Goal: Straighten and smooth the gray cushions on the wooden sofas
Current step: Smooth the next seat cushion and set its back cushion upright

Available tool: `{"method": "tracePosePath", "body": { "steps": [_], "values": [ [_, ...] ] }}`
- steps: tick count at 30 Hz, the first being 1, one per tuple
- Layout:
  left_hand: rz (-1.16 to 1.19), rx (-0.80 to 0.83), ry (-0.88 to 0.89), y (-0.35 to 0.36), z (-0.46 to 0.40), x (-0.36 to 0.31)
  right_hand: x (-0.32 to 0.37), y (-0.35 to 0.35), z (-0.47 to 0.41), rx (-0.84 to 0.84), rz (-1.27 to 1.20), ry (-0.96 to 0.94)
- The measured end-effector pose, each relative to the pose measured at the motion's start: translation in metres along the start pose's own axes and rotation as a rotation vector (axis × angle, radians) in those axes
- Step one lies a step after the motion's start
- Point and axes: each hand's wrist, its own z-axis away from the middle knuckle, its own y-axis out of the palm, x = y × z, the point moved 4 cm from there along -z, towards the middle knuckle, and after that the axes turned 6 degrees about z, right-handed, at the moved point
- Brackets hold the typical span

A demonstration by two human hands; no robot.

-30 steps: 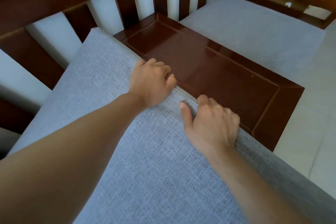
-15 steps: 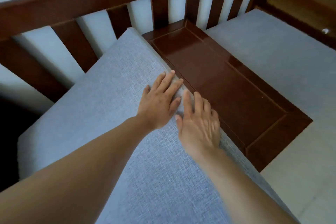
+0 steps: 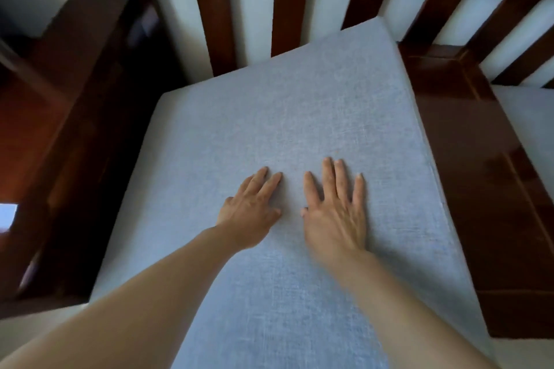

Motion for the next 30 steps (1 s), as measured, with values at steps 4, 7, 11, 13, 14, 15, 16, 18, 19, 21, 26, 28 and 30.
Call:
{"method": "tracePosePath", "body": {
  "steps": [4,7,11,13,14,15,16,18,19,21,26,28,30],
  "values": [
    [0.097,-0.030,-0.140,0.019,0.039,0.062,0.059,0.023,0.007,0.067,0.025,-0.134],
    [0.148,-0.040,-0.230,0.034,0.071,0.104,0.105,0.035,0.013,0.048,0.013,-0.214],
    [0.227,-0.054,-0.362,0.055,0.115,0.161,0.159,0.053,0.027,0.089,0.018,-0.331],
    [0.257,-0.043,-0.408,0.065,0.137,0.184,0.181,0.064,0.037,0.098,0.039,-0.380],
    [0.276,-0.038,-0.429,0.071,0.150,0.196,0.195,0.069,0.044,0.099,0.048,-0.405],
    [0.295,-0.035,-0.447,0.077,0.161,0.207,0.207,0.073,0.050,0.091,0.056,-0.426],
    [0.314,-0.033,-0.465,0.082,0.171,0.216,0.219,0.076,0.055,0.092,0.060,-0.451],
    [0.342,-0.047,-0.502,0.093,0.190,0.232,0.241,0.087,0.065,0.143,0.091,-0.520],
    [0.359,-0.062,-0.522,0.099,0.200,0.240,0.251,0.091,0.070,0.164,0.101,-0.550],
    [0.412,-0.110,-0.580,0.112,0.219,0.253,0.271,0.098,0.080,0.178,0.118,-0.610],
    [0.513,-0.269,-0.692,0.150,0.255,0.261,0.304,0.118,0.114,0.223,0.213,-0.763],
    [0.533,-0.330,-0.734,0.159,0.262,0.256,0.308,0.122,0.125,0.232,0.192,-0.778],
    [0.574,-0.382,-0.773,0.168,0.270,0.251,0.310,0.125,0.141,0.244,0.207,-0.793]
  ]
}}
